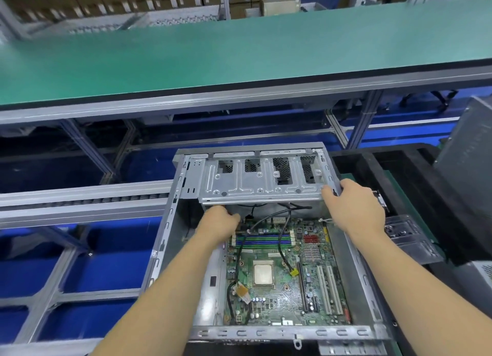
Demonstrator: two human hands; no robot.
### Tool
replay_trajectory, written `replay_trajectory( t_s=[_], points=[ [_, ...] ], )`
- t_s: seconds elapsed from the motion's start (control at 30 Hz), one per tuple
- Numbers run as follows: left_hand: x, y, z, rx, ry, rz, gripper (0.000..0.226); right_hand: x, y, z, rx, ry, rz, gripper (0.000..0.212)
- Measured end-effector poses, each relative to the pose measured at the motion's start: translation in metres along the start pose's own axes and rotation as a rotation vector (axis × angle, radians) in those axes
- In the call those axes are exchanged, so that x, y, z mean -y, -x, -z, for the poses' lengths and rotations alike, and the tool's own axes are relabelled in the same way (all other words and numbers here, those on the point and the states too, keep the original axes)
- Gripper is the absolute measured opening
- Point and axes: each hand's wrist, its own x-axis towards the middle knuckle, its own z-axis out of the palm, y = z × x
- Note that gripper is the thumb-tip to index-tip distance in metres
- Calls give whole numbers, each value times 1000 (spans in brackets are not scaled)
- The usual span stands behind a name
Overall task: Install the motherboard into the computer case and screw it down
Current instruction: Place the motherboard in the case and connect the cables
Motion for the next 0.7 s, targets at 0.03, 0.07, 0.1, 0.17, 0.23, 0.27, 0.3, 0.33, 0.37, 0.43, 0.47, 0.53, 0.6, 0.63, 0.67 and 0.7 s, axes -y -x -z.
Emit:
replay_trajectory(
  t_s=[0.03,0.07,0.1,0.17,0.23,0.27,0.3,0.33,0.37,0.43,0.47,0.53,0.6,0.63,0.67,0.7],
  points=[
    [-1,-8,-6,-75,-84,-19,33,0,0,0,-3,6,2,40],
    [-4,-15,-15,-87,-151,-26,30,0,0,0,-4,11,3,40],
    [-8,-23,-23,-71,-202,-25,25,-1,-1,-1,-3,14,3,40],
    [-17,-34,-35,-39,-259,-15,23,-1,-2,-1,5,20,-1,40],
    [-22,-44,-40,-23,-227,12,31,-1,-3,-2,2,29,-4,39],
    [-23,-47,-43,-15,-195,20,35,-1,-4,-2,-2,34,-3,39],
    [-23,-50,-45,1,-212,22,38,-1,-3,-2,-4,37,0,38],
    [-25,-49,-47,15,-240,39,40,0,-3,-2,-5,38,4,38],
    [-25,-51,-49,0,-255,47,39,0,-3,-1,-7,36,8,38],
    [-28,-53,-54,-23,-168,13,37,-1,-3,-1,-13,31,15,38],
    [-29,-52,-56,-46,-116,-22,40,-1,-3,-1,-15,30,19,37],
    [-33,-47,-58,-68,-108,-85,42,-1,-3,-1,-18,26,22,37],
    [-39,-35,-58,-19,-188,-123,33,0,-3,-1,-20,21,24,36],
    [-41,-28,-58,16,-162,-157,34,0,-2,-1,-20,20,25,36],
    [-44,-22,-59,73,-93,-196,35,0,-2,0,-18,17,25,36],
    [-46,-18,-61,124,-17,-220,34,0,-1,0,-15,11,22,36]
  ],
)
